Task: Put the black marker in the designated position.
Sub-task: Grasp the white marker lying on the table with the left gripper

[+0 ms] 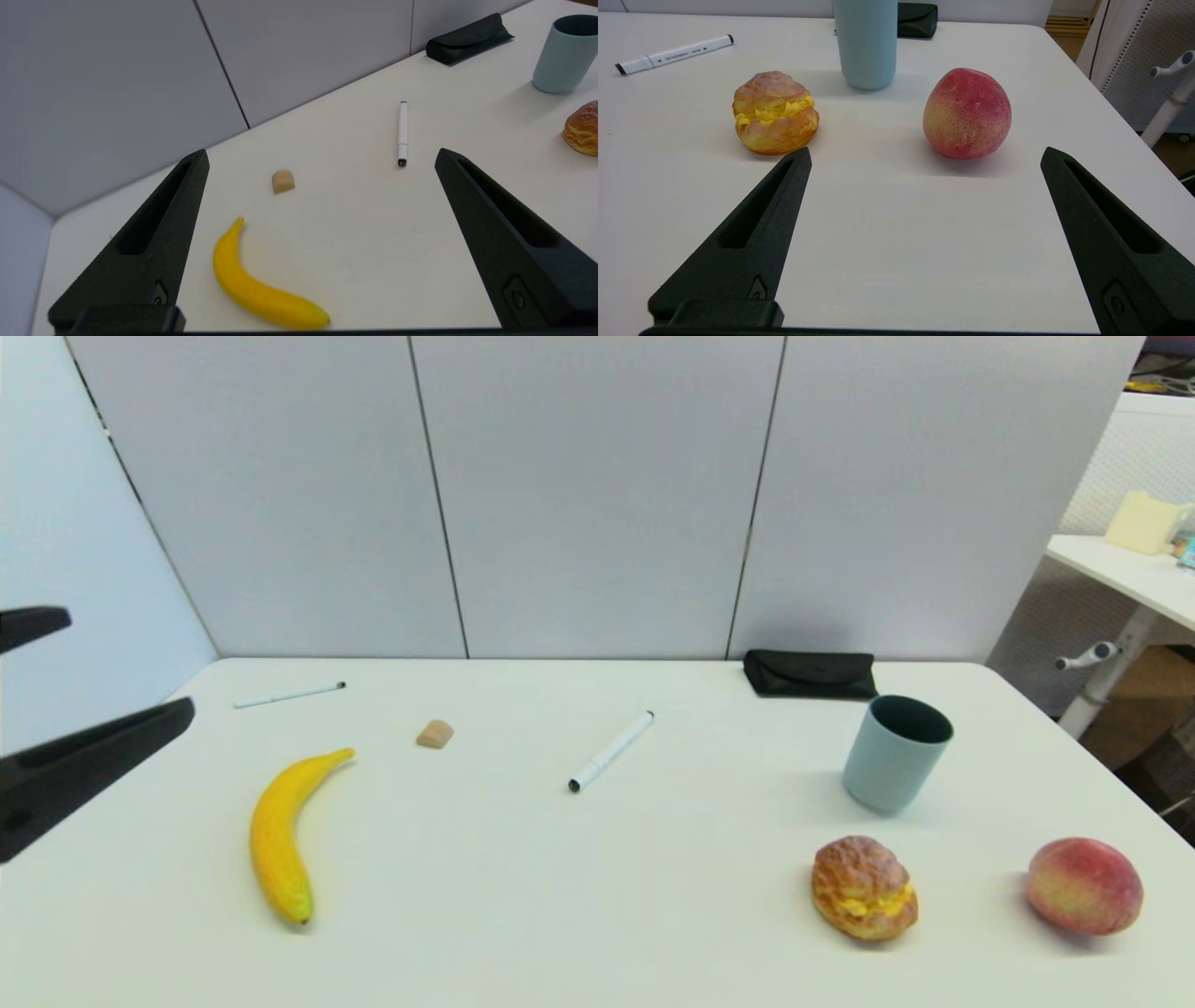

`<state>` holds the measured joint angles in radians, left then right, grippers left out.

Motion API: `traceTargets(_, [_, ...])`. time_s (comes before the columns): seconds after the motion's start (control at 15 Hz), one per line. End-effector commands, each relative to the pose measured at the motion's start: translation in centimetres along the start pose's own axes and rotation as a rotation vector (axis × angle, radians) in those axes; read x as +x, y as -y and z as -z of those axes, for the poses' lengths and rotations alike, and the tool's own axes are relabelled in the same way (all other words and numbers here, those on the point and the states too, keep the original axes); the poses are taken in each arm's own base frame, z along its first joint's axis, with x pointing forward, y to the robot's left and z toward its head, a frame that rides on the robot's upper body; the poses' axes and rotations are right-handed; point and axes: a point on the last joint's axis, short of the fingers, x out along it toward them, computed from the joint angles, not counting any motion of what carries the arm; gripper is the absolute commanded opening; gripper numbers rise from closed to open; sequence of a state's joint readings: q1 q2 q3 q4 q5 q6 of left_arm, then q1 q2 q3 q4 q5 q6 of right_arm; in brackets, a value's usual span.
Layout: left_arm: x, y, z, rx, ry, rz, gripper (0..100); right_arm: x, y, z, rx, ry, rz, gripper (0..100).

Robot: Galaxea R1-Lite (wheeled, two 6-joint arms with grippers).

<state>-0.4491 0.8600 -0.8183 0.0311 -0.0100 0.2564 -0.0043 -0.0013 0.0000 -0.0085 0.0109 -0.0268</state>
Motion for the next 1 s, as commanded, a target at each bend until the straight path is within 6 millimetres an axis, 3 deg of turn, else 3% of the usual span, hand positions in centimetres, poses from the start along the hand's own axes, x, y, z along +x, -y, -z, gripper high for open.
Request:
traceTargets(0.07, [9.7,2.2,-4.5,0.094,-0.137,0.227,100,0.0,0.0,0.0,-0.001,-0.001,0.000,100])
traceTargets(0.33, [17.3,5.5,-4.8,0.112,-0.204,0.323,100,0.0,0.0,0.0,-0.001,-0.001,0.000,100])
traceTargets(0.6, [24.6,8.2,-2.0,0.124,-0.315,0.357,100,0.0,0.0,0.0,-0.001,-0.001,0.000,100])
traceTargets(1.0, [29.7,10.2,2.6,0.083,-0.459,0.359,100,0.0,0.0,0.0,-0.001,-0.001,0.000,100])
